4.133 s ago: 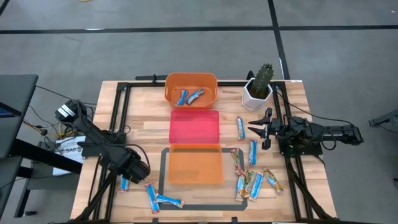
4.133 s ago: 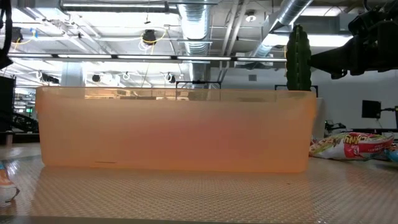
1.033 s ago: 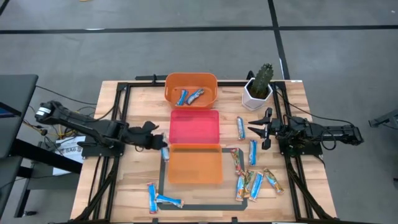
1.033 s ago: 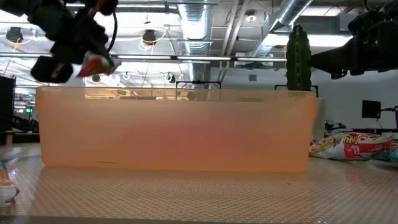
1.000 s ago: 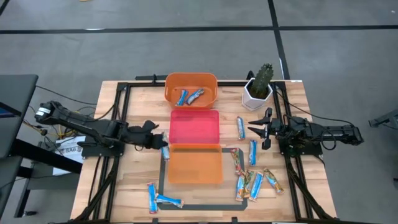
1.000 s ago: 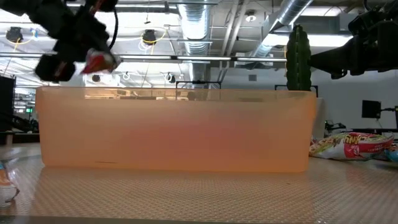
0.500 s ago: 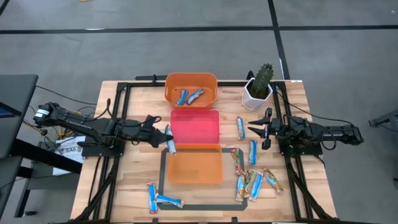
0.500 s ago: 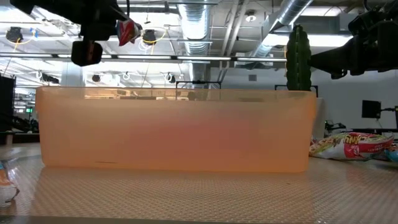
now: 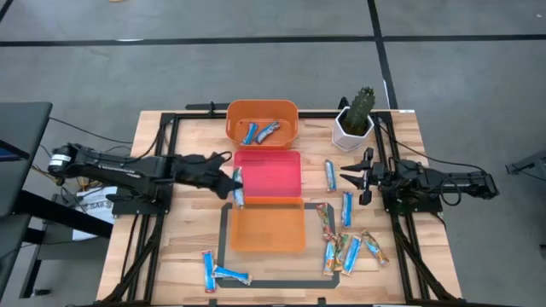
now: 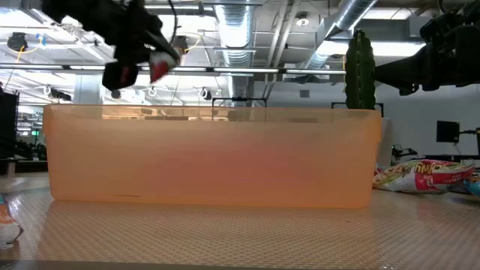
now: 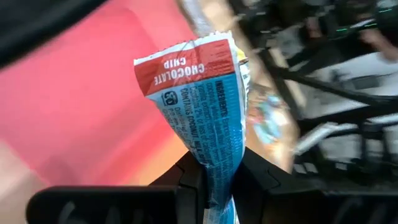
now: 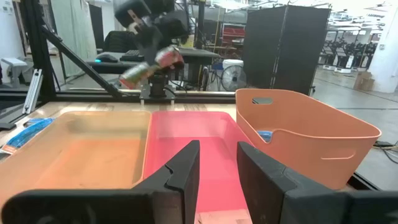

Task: Pick and place Granola Bars by type
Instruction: Put the red granola bar into the red bin

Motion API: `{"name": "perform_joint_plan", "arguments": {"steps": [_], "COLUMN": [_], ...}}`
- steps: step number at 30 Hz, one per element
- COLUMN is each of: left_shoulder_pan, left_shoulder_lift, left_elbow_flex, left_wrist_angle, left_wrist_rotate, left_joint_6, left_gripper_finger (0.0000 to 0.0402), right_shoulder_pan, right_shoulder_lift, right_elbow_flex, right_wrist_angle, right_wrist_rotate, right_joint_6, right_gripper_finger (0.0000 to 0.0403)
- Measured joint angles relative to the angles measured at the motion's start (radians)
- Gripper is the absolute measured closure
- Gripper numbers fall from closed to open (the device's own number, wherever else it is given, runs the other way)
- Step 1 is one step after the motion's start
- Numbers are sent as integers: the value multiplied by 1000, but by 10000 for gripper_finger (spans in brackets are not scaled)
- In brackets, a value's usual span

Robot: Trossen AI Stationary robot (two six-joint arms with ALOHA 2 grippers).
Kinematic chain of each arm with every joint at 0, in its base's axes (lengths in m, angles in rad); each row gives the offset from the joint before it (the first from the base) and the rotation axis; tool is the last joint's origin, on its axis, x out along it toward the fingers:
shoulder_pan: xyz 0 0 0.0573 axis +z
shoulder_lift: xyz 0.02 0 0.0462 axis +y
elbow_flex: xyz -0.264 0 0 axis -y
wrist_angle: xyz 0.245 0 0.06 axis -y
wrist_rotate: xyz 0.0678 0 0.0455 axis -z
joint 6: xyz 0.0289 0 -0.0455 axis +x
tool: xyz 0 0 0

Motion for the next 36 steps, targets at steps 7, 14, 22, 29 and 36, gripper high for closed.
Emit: {"name": "perform_joint_plan", "arguments": {"steps": [7,14,22,29,36], "left_shoulder_pan": [120,224,278,282,289], "left_shoulder_lift": [156,357,538,591,589], "left_elbow_flex": [118,262,347,349,349], "left_wrist_angle": [-101,-190,-297,-345,-407], "left_wrist_rotate": [-11,-5,61,116,83], "left_joint_6": [81,132,86,17,-1], "left_gripper_finger": [352,352,352,352,352], "right_shoulder_pan": [0,0,0,0,0], "right_shoulder_lift": [0,0,0,0,0], "right_elbow_flex": [0,0,0,0,0], "right_wrist_angle": [0,0,0,0,0], "right_wrist_rotate": [0,0,0,0,0], "right_joint_6": [0,0,0,0,0], "right_gripper_finger": [301,301,301,301,301]}}
